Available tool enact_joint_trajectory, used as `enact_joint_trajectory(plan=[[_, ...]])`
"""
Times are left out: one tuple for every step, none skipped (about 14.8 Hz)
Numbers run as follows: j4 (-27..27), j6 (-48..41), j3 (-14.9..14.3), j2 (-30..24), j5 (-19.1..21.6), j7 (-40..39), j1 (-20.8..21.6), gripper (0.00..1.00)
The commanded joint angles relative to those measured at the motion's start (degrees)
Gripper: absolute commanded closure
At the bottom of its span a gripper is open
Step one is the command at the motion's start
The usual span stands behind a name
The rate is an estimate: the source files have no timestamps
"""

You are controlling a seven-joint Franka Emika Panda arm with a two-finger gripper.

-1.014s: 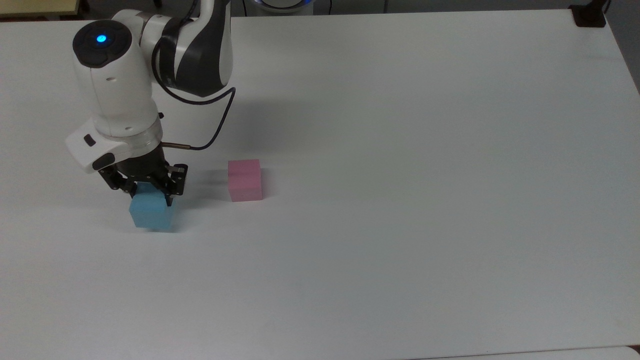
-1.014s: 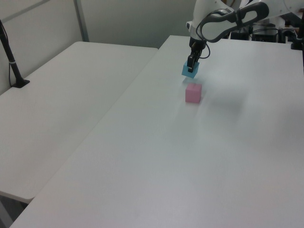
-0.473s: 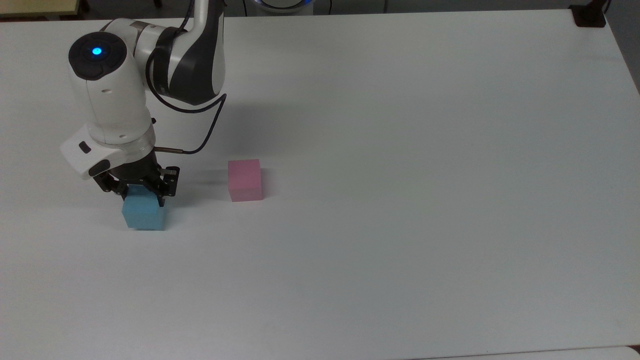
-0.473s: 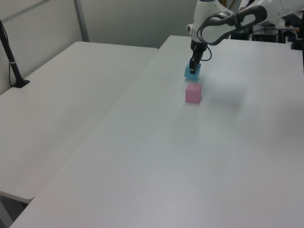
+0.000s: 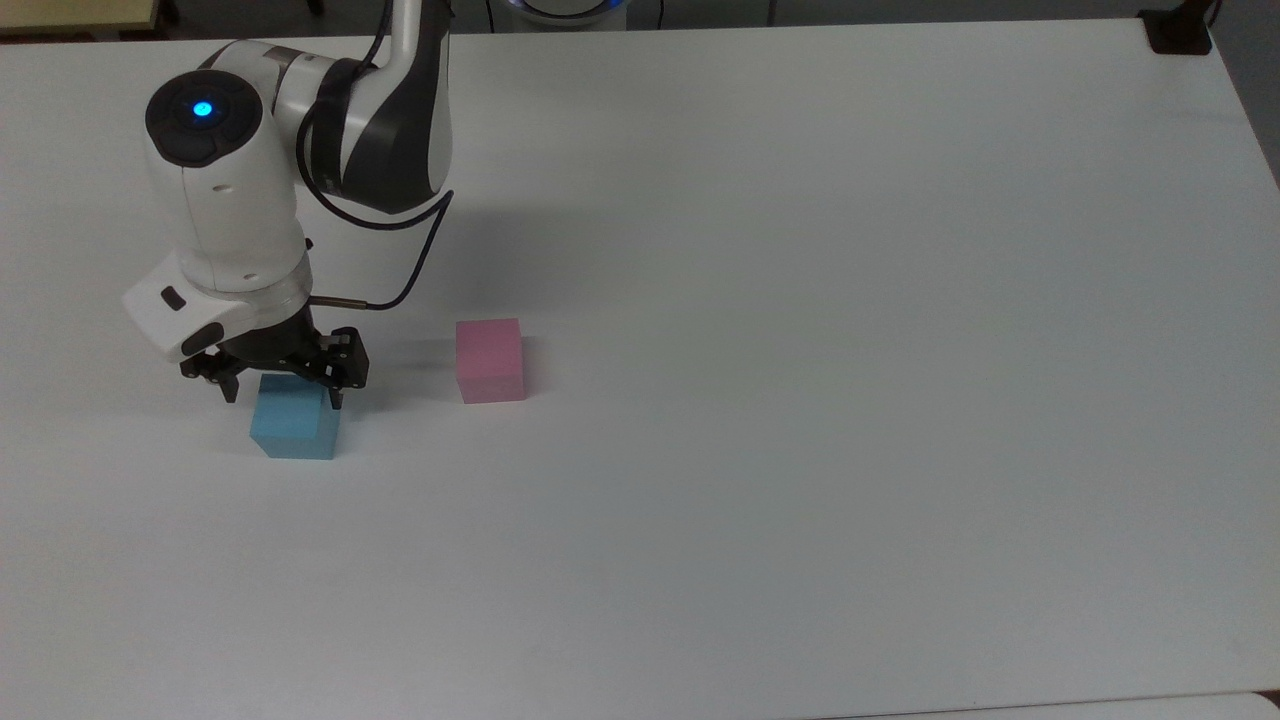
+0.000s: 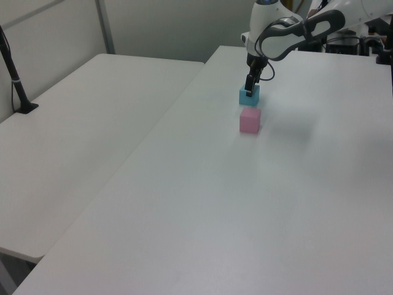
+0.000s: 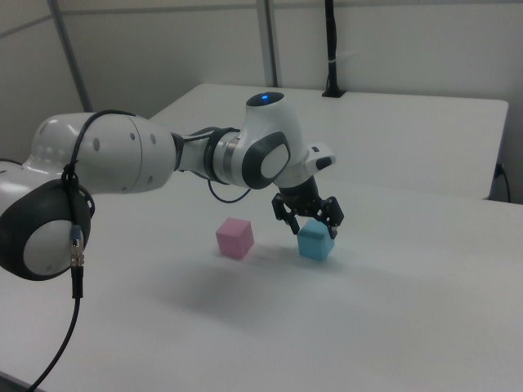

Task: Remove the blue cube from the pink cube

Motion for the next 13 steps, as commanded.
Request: enact_joint_trajectory(plan=[[0.08,-0.57,-0.27,-3.37,0.16,2.3,0.11,0.0],[-1.31,-0.83,-0.27,-5.38,0.16,4.67,0.28,0.0],[-2.81,-1.45,-0.27,-7.58,0.07,7.91,0.63,0.0],[-3.69,-2.84,-0.27,-9.34,0.07,10.9,0.9,0.0],[-3.96,-5.99,-0.27,-11.1,0.07,13.8,1.25,0.0],[-3.88,-9.85,-0.27,-13.03,0.07,16.44,1.77,0.0],[-3.87,-13.2,-0.09,-14.96,0.07,17.69,2.13,0.0],[-3.96,-15.32,0.08,-16.99,0.24,17.96,2.3,0.0],[-4.31,-17.43,0.26,-19.09,0.68,18.48,2.57,0.0],[-5.18,-19.8,0.26,-21.2,1.29,19.45,3.26,0.0],[-5.8,-21.82,0.17,-23.4,2.43,20.33,3.79,0.0],[-6.42,-23.67,0.26,-25.25,3.31,20.94,3.97,0.0],[-6.86,-25.6,0.26,-27.09,4.28,21.47,4.41,0.0]])
